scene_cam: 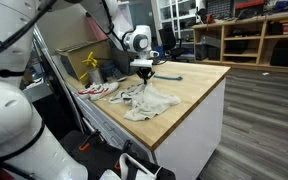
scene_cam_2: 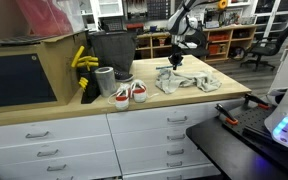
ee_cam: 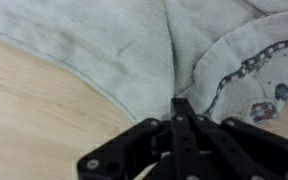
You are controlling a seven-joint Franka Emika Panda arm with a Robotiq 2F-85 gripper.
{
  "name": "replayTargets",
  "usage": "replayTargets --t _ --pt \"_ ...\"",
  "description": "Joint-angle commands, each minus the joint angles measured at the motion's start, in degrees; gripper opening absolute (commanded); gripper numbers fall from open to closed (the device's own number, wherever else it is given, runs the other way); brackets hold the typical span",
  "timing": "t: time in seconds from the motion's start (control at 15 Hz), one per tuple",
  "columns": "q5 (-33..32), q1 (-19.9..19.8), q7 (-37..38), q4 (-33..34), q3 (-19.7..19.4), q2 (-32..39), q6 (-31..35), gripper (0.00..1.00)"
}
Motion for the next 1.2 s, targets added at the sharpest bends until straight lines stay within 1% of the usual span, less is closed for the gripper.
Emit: replayTargets --t 0.0,0.07,0.2,0.47,0.53,0.6,0.67,0.93,1.0,1.13 --pt "1.3 -0.5 -2.1 0.8 0.9 -0.2 -1.3 0.26" --pt "1.1 -0.3 -1.9 0.7 0.8 -0.2 -1.1 0.32" --pt "1.0 -0.2 -1.9 0.6 1.0 0.1 -0.8 0.45" --pt "1.0 0.0 -1.8 0.6 1.3 0.9 -0.4 0.76" --pt "1.1 -0.1 -2.0 0.6 1.5 1.2 -0.4 0.32" --pt "1.3 -0.1 -1.8 0.5 1.5 1.5 -0.4 0.37" --pt "1.4 -0.2 -1.9 0.5 1.7 1.8 -0.4 0.35" --pt "1.8 -0.5 -1.9 0.7 2.0 2.4 -0.5 0.04" --pt "1.9 -0.6 -1.9 0.7 2.0 2.3 -0.6 0.0" --pt "2.4 -0.8 -2.1 0.6 2.2 1.9 -0.7 0.0"
